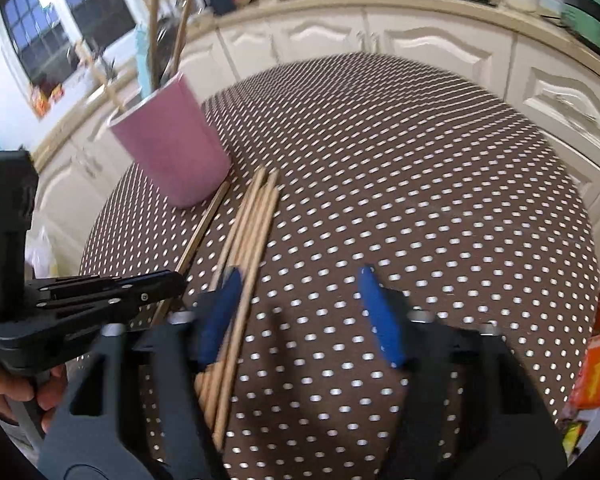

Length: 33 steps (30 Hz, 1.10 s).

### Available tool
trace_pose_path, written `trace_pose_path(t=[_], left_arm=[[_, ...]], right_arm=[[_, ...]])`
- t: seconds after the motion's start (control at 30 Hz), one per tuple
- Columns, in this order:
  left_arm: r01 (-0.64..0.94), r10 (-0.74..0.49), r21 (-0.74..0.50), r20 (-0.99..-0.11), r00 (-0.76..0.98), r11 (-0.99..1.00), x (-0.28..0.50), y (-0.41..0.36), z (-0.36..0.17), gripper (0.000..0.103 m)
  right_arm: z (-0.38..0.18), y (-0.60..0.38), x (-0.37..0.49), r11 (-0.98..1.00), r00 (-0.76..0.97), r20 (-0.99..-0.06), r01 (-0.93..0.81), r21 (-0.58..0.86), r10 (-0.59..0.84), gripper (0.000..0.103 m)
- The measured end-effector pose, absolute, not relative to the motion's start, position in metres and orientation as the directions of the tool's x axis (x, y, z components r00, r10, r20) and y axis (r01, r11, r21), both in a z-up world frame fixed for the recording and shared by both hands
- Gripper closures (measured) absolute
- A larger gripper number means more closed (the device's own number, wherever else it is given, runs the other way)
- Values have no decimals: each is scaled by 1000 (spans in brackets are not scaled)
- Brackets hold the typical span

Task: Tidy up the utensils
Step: 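Grasp one chopstick with the left tool while the right tool grasps another, then lift both chopsticks and carry them over the pink holder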

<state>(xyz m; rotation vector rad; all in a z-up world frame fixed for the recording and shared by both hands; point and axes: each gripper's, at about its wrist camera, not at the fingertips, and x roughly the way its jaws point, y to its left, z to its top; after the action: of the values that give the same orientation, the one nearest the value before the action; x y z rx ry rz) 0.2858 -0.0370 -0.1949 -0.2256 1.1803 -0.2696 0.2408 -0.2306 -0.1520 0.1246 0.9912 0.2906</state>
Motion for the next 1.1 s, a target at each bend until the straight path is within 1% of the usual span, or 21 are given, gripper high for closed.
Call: trace_pose_path(t=[0.03, 0.17, 0.27, 0.37, 0.43, 0.57, 0.77, 0.9, 1.0, 1.07, 1.1], left_arm=[[79, -323, -317, -875, 361, 945, 283, -33, -195, 98], [60, -338, -342, -860, 382, 938, 275, -21, -191, 98], [55, -329, -335, -858, 394, 941, 268, -12, -191, 98], [48, -305, -314, -856, 418, 948, 258, -4, -188, 98], [45, -313, -325, -855, 414, 945, 257, 10, -187, 98], [31, -299, -316, -856, 422, 948, 231, 41, -188, 98], [12, -301, -325, -861, 410, 946, 231, 53, -194, 98], [4, -302, -328, -863, 405, 945, 239, 47, -197, 98], [1, -309, -337, -862, 401, 942, 243, 45, -197, 98], [-2, -314, -344, -860, 404, 939, 244, 44, -197, 98], [-4, -311, -342, -859, 406, 940, 244, 45, -197, 98]], right_arm=[[-153, -226, 244, 957, 496, -820, -186, 222, 286, 70], [-157, -216, 252, 954, 451, -843, -193, 228, 293, 70], [-161, -209, 259, 960, 422, -866, -190, 206, 269, 75], [-163, -204, 262, 964, 410, -877, -185, 189, 251, 76], [-163, -199, 265, 964, 399, -883, -190, 184, 247, 78], [-163, -187, 268, 964, 383, -893, -205, 167, 236, 79], [-169, -166, 273, 966, 363, -906, -212, 146, 216, 79], [-173, -152, 281, 970, 353, -918, -218, 107, 181, 81], [-174, -142, 288, 972, 353, -922, -220, 82, 158, 85], [-175, -138, 294, 973, 361, -921, -218, 72, 149, 94], [-175, -138, 295, 973, 364, -919, -216, 78, 154, 94]])
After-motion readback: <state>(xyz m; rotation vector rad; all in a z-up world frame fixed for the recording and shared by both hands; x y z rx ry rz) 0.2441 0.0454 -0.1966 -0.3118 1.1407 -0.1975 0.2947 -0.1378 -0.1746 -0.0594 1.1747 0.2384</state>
